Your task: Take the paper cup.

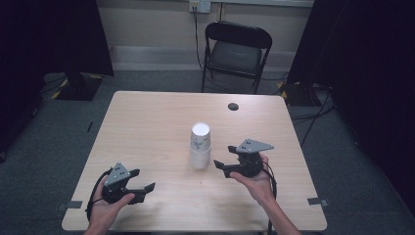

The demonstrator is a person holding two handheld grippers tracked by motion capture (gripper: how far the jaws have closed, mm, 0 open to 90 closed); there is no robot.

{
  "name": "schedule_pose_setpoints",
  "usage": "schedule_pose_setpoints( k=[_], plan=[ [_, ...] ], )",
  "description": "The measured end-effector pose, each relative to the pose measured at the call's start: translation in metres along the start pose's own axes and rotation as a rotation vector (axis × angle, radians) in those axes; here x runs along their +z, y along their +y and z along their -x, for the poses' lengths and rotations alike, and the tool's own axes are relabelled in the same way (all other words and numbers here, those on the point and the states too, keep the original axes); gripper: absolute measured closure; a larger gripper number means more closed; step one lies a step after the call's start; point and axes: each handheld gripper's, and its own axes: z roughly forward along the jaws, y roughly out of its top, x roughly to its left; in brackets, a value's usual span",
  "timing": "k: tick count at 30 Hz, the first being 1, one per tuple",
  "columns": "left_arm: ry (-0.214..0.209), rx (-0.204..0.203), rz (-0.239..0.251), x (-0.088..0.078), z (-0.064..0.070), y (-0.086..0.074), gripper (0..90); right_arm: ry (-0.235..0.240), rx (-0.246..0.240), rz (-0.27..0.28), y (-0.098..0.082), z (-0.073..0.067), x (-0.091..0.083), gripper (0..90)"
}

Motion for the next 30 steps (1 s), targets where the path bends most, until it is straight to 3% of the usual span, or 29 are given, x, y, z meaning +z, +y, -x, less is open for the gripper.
schedule_pose_setpoints(
  k=[8, 17, 30],
  plan=[
    [-0.004, 0.009, -0.003, 0.0, 0.0, 0.0, 20.3, 0.003, 0.003, 0.037, 0.012, 0.003, 0.004, 23.3],
    [-0.001, 0.007, -0.007, 0.002, -0.001, 0.0, 20.4, 0.012, -0.031, 0.046, 0.032, 0.002, 0.008, 19.3],
    [0.002, 0.015, -0.01, 0.001, -0.001, 0.0, 20.4, 0.038, -0.056, 0.066, 0.05, -0.001, 0.036, 17.7]
  ],
)
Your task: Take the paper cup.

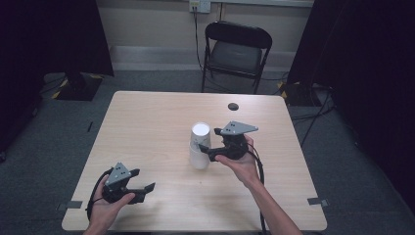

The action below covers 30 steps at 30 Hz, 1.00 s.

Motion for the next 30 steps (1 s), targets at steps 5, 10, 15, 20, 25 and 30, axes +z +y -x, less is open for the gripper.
schedule_pose_setpoints(
  k=[5, 10, 15, 20, 25, 30],
  plan=[
    [0.001, 0.006, -0.002, 0.0, 0.0, 0.0, 20.4, 0.004, -0.002, 0.014, 0.007, 0.001, 0.011, 18.5],
    [-0.005, 0.007, -0.002, 0.001, -0.001, 0.001, 20.4, -0.003, -0.003, 0.014, 0.01, 0.001, 0.019, 20.3],
    [-0.01, 0.004, -0.005, 0.004, -0.001, 0.002, 20.4, 0.009, -0.003, 0.01, 0.01, 0.001, 0.029, 20.4],
    [0.0, 0.003, -0.018, 0.006, -0.002, 0.002, 20.4, 0.01, -0.002, 0.007, 0.008, 0.003, 0.032, 20.6],
    [0.0, -0.009, -0.022, 0.007, -0.002, 0.002, 20.4, 0.018, 0.005, 0.009, 0.005, 0.007, 0.034, 22.9],
    [0.0, -0.005, -0.022, 0.007, -0.003, 0.002, 20.4, 0.035, 0.022, 0.01, 0.003, 0.01, 0.04, 24.9]
  ],
)
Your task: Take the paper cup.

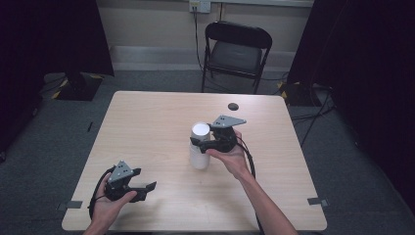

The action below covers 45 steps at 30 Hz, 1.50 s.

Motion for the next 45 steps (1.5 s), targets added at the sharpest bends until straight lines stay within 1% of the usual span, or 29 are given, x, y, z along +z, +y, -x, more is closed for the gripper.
schedule_pose_setpoints(
  k=[2, 3, 6, 8, 12, 15, 22, 24, 25, 26, 27, 28, 29, 30, 33, 34, 41, 45],
  plan=[
    [-0.002, 0.003, -0.001, 0.0, 0.0, 0.0, 20.5, 0.006, -0.003, -0.001, 0.0, 0.0, 0.001, 25.5],
    [-0.005, 0.001, -0.001, 0.0, 0.0, 0.0, 20.6, 0.0, -0.007, 0.0, 0.0, -0.001, 0.001, 25.9],
    [-0.007, 0.004, -0.003, 0.0, 0.001, 0.0, 20.6, 0.006, 0.001, 0.001, -0.001, -0.001, 0.004, 26.0],
    [-0.005, 0.002, -0.004, 0.0, 0.001, 0.0, 20.5, 0.008, -0.003, -0.003, -0.003, -0.001, 0.006, 28.2],
    [-0.004, 0.005, -0.001, -0.001, 0.001, 0.0, 20.6, 0.004, -0.005, 0.0, -0.003, -0.002, 0.006, 29.0],
    [-0.001, 0.009, -0.002, -0.001, 0.001, -0.001, 20.6, 0.005, 0.003, 0.009, -0.002, -0.001, 0.005, 29.4],
    [-0.002, 0.011, 0.0, -0.001, 0.001, 0.0, 20.6, -0.004, -0.008, 0.025, 0.001, -0.003, 0.002, 29.6],
    [-0.016, 0.0, 0.013, -0.001, 0.001, 0.0, 20.6, -0.005, -0.008, 0.034, 0.002, -0.002, 0.001, 29.6],
    [-0.013, -0.013, 0.022, -0.001, 0.001, 0.0, 20.6, -0.005, -0.008, 0.034, 0.002, -0.002, 0.001, 29.6],
    [-0.005, -0.012, 0.028, -0.002, 0.001, 0.0, 20.6, -0.003, -0.006, 0.032, 0.002, -0.002, 0.0, 29.7],
    [-0.007, -0.01, 0.033, -0.003, 0.0, 0.0, 20.7, -0.003, -0.006, 0.034, 0.002, -0.002, 0.0, 29.8],
    [-0.005, -0.019, 0.039, -0.003, 0.0, 0.0, 20.7, -0.001, -0.002, 0.036, 0.003, -0.002, 0.0, 29.8],
    [-0.005, -0.019, 0.039, -0.003, 0.0, 0.0, 20.7, -0.001, -0.002, 0.036, 0.003, -0.002, 0.0, 29.8],
    [-0.002, -0.031, 0.043, -0.003, 0.0, 0.0, 20.7, -0.002, -0.003, 0.036, 0.003, -0.002, -0.001, 29.8],
    [0.002, -0.033, 0.042, -0.004, -0.002, -0.001, 20.7, -0.004, -0.004, 0.043, 0.004, -0.002, -0.002, 29.9],
    [0.0, -0.039, 0.046, -0.004, -0.002, -0.001, 20.6, -0.007, -0.007, 0.048, 0.005, -0.003, -0.002, 29.9],
    [0.0, -0.04, 0.047, -0.004, -0.002, -0.001, 20.6, -0.013, -0.001, 0.072, 0.008, -0.003, -0.005, 29.8],
    [-0.003, -0.049, 0.067, -0.004, -0.002, -0.001, 20.6, -0.016, -0.002, 0.086, 0.011, -0.003, -0.006, 29.8]
  ],
)
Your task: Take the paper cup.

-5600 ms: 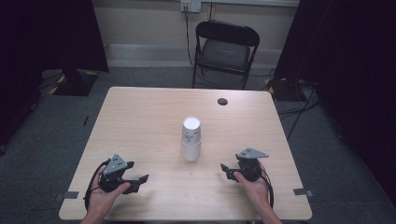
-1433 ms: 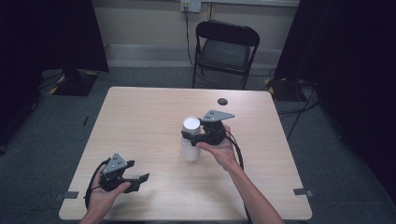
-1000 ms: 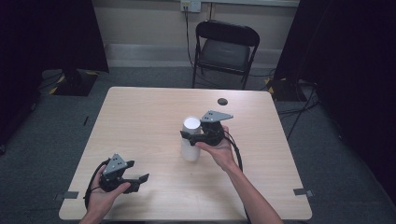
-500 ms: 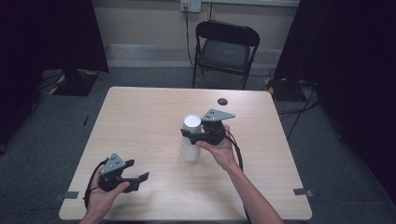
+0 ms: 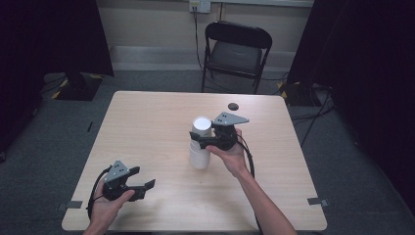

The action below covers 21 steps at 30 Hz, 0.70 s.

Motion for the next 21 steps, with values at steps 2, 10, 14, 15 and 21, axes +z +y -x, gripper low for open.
schedule_pose_setpoints(
  k=[2, 10, 14, 15, 21],
  plan=[
    [0.001, -0.003, -0.001, 0.0, 0.0, 0.0, 20.6, -0.002, 0.0, 0.003, 0.0, 0.0, 0.0, 29.9],
    [-0.017, -0.023, 0.015, 0.0, -0.001, 0.0, 20.6, 0.005, 0.004, 0.027, 0.008, 0.001, -0.003, 29.7],
    [-0.015, -0.018, 0.016, 0.0, 0.0, 0.0, 20.7, 0.004, -0.001, 0.024, 0.01, 0.003, -0.003, 29.8],
    [-0.013, -0.019, 0.015, 0.0, 0.0, 0.0, 20.7, 0.004, 0.002, 0.027, 0.012, 0.003, -0.003, 29.8],
    [0.004, 0.009, 0.008, 0.0, 0.0, 0.0, 22.4, 0.011, 0.002, 0.035, 0.016, 0.002, -0.003, 29.7]
  ],
)
